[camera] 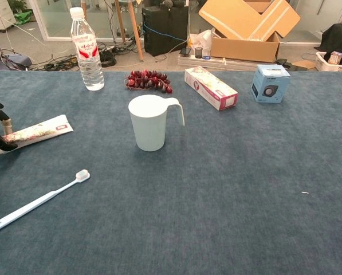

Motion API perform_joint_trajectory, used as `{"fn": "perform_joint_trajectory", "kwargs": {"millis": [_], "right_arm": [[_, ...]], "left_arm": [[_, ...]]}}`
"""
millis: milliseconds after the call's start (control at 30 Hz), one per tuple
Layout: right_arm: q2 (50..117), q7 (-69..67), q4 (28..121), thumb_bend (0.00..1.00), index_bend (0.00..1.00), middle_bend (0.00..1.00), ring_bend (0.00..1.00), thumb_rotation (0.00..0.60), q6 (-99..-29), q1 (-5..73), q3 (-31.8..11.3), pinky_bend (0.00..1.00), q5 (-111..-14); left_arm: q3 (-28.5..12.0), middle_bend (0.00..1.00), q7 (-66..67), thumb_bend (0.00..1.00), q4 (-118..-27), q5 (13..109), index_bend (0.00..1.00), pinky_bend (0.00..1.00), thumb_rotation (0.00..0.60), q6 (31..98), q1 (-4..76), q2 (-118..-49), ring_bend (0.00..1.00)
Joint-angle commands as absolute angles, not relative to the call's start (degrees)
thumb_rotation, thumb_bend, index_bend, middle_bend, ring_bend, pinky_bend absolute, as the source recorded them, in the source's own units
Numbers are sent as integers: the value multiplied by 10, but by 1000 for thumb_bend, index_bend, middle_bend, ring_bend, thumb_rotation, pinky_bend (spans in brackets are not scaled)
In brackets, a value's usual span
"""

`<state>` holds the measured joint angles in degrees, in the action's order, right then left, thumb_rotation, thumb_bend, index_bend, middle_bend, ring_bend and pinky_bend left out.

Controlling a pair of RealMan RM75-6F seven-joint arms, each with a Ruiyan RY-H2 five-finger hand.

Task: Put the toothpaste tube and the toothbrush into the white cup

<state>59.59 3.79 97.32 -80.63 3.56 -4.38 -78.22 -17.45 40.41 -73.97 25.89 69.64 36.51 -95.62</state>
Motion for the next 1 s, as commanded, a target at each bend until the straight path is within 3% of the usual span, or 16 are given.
{"fn": "perform_joint_trajectory", "kwargs": {"millis": [33,400,1000], "right_arm": [[596,37,973,16,145,113,114,600,-807,35,-44,366,-782],[596,37,974,16,145,113,114,600,-807,35,-44,366,-783],[597,41,975,16,145,113,114,600,-808,35,-43,366,-785]], "left_arm": [[-175,0,403,329,-738,261,593,13,600,695,364,-957,0],[-180,0,395,510,-764,275,616,13,600,698,355,-944,0],[-173,0,412,587,-886,313,630,14,600,730,345,-874,0]]}}
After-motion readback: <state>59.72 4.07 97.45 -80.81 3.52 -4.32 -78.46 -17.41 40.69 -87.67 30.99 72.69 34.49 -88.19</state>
